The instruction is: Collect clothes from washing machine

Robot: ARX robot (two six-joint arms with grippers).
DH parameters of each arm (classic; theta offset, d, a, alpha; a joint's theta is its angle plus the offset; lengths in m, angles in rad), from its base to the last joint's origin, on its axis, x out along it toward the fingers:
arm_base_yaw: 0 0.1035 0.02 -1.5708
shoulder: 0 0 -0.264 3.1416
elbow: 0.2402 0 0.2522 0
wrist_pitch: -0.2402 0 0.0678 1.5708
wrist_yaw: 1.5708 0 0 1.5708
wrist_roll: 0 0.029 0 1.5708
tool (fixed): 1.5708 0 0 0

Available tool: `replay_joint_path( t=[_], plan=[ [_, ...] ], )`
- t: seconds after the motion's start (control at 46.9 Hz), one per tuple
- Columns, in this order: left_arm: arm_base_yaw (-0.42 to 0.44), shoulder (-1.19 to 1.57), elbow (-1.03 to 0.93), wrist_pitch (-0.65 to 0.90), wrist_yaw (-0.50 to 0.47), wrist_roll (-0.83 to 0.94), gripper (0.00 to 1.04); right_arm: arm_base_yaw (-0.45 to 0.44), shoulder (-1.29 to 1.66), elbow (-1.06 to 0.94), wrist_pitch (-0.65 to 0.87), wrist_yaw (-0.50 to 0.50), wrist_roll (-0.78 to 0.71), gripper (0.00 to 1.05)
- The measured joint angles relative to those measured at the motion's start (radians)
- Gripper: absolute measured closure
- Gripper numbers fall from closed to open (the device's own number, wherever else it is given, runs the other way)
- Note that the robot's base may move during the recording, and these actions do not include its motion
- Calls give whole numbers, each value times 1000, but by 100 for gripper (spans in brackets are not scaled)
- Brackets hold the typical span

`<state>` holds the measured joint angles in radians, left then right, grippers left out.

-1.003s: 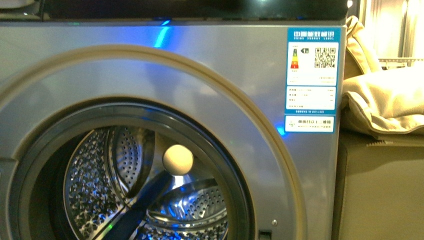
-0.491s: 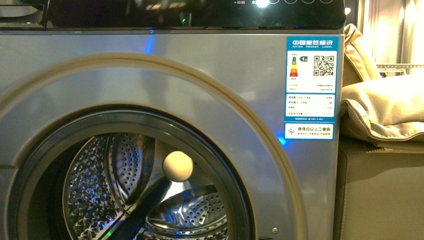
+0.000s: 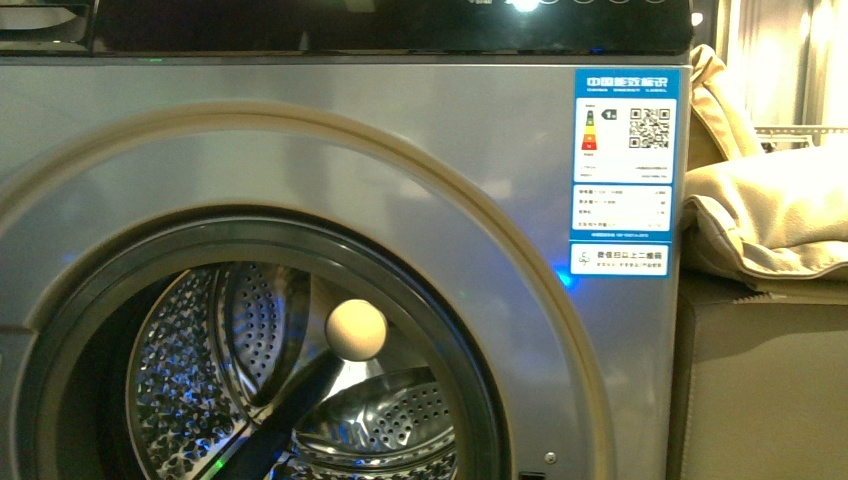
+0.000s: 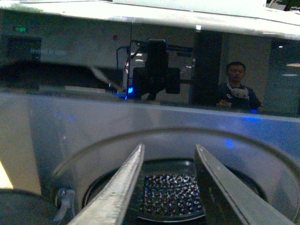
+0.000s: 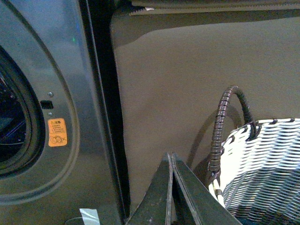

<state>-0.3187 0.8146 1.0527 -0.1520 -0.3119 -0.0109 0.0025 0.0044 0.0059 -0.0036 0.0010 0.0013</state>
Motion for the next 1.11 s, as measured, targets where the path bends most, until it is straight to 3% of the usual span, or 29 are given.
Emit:
replay_joint_path(
  t=[0.149,0.533,0.64,0.768,1.11],
  plan=[
    [82,-168,-337,134,83,2,102,0,0,0,0,0,0,102],
    [204,-346,-724,273,200,6,101,0,0,0,0,0,0,102],
    [278,-393,-773,289,305,7,101,0,0,0,0,0,0,102],
    [317,-439,-822,302,304,7,101,0,0,0,0,1,0,102],
    [317,-524,-925,310,312,7,101,0,0,0,0,0,0,102]
  ],
)
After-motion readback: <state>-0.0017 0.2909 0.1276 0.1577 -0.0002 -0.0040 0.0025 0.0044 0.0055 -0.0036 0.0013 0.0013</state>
